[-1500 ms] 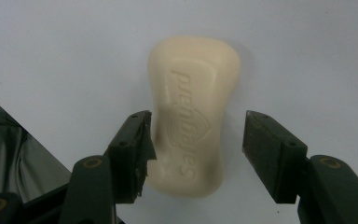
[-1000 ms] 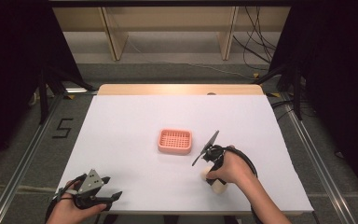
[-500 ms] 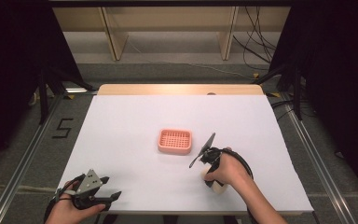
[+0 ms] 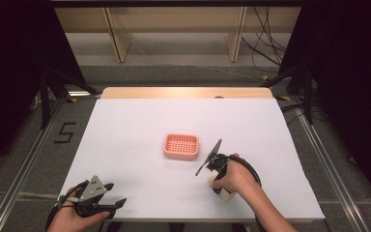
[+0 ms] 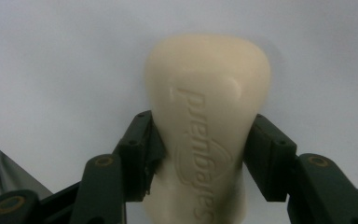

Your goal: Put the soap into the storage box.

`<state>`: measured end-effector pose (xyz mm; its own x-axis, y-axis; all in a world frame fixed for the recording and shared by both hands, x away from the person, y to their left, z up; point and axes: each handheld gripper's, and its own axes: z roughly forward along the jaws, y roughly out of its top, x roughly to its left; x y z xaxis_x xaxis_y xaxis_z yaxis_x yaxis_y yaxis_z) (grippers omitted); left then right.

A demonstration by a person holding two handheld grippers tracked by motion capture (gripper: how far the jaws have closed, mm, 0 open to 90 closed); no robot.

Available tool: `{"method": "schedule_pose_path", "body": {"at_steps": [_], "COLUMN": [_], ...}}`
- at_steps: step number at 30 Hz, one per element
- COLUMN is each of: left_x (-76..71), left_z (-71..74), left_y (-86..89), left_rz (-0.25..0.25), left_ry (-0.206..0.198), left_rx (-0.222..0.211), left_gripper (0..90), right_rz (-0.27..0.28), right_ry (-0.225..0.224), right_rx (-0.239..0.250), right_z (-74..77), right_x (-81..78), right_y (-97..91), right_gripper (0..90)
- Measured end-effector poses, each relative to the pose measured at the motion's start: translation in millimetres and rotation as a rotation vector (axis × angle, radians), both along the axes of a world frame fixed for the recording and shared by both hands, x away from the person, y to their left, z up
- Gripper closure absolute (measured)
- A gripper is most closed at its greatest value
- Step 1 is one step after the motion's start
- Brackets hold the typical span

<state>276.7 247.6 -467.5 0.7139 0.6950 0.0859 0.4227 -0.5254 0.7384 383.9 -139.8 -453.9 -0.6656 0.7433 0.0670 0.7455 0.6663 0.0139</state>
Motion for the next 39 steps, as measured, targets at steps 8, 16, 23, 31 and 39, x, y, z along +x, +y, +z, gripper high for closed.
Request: {"method": "schedule_pose_path", "body": {"at_steps": [8,16,23,31,39], "left_x": [-0.3,0.3,-0.1,-2.2,-0.8], "left_z": [-0.8,-0.9,-0.9,-2.5,-2.2], "left_y": [-0.5,0.2,0.4,-0.7,-1.0], "left_rz": [0.008,-0.003,0.0,0.044,0.009], "left_ry": [-0.001,-0.004,-0.005,0.016,0.006], "left_rx": [-0.007,0.001,0.001,-0.021,-0.013], "left_gripper": [31.6,31.6,31.6,31.6,31.6], "right_rz": [0.023,0.082,0.095,0.126,0.186], "right_ry": [-0.009,-0.062,-0.088,-0.128,-0.146], "right_rx": [-0.023,-0.014,0.006,0.021,0.001], "right_z": [0.7,2.3,11.1,21.2,29.5], "right_x": [-3.2,-8.4,-10.5,-9.0,-2.4], "right_y": [3.1,4.7,2.4,-2.7,-5.9], "right_gripper": [50.5,50.7,50.7,50.6,50.7]}}
